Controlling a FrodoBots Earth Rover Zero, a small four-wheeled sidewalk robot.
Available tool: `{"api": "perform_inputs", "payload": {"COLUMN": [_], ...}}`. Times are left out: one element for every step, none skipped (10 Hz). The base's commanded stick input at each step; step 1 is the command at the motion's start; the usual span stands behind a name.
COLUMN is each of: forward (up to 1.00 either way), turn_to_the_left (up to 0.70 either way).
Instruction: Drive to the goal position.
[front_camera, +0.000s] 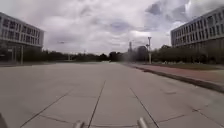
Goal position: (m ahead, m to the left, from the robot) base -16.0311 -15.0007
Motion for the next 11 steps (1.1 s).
{"api": "perform_inputs", "payload": {"forward": [-0.77,-0.77,-0.77,-0.77,-0.77,-0.75,-0.74,-0.74,-0.72,-0.69,-0.66], "turn_to_the_left": [0.01,0.01,0.01,0.01,0.01,-0.26,-0.36,-0.36,-0.35,-0.33,-0.32]}}
